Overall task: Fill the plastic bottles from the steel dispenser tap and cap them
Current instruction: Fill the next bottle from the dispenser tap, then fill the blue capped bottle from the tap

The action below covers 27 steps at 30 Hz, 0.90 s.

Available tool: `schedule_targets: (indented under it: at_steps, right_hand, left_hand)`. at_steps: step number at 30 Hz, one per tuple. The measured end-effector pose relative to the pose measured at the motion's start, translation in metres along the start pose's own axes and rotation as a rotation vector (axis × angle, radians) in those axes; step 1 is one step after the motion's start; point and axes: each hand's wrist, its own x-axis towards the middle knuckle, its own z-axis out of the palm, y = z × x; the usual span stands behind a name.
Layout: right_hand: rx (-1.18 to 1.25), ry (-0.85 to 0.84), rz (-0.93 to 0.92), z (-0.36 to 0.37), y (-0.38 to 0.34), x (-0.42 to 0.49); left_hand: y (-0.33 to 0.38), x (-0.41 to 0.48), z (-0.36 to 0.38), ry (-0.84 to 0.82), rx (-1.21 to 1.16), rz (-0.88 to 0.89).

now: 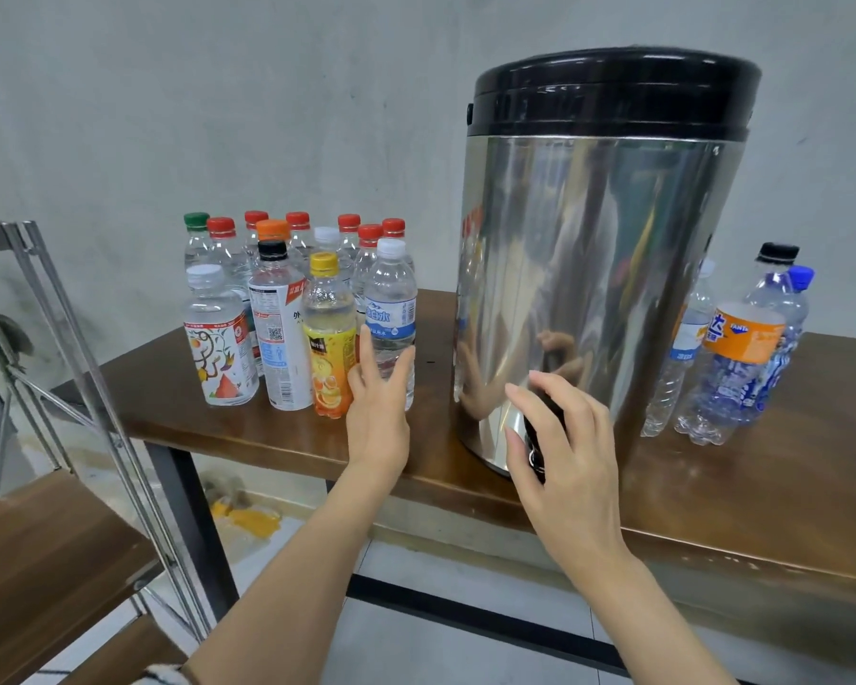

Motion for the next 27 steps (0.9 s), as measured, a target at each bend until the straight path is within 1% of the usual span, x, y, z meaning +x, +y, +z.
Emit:
schedule_targets:
  at_steps: [6,12,17,21,24,27]
  right_hand:
    - [-0.009,0.004,0.000,0.001,0.001,0.000]
    - [0.009,-0.071,-0.003,-0.012,-0.001,0.003]
    - [0.059,-0.121,0.075,-0.038,0.001,-0.005]
    - [0.030,-0.145,0.138,-0.064,0.011,-0.021]
    - [-0.013,-0.157,0.186,-0.085,0.023,-0.029]
    - [-0.067,-0.166,0.229,-0.104,0.040,-0.035]
  left_hand:
    - [0.006,0.007,0.009,0.026,-0.007,-0.006]
    - [0.011,-0.011,-0.006,0.021,-0.085,-0.002]
    - [0.026,-0.039,-0.043,0.144,-0.281,0.079]
    - [0.049,-0.057,-0.083,0.255,-0.450,0.142]
    - [0.081,-0.072,-0.115,0.379,-0.587,0.254]
    - [0.124,-0.087,-0.132,0.459,-0.666,0.419]
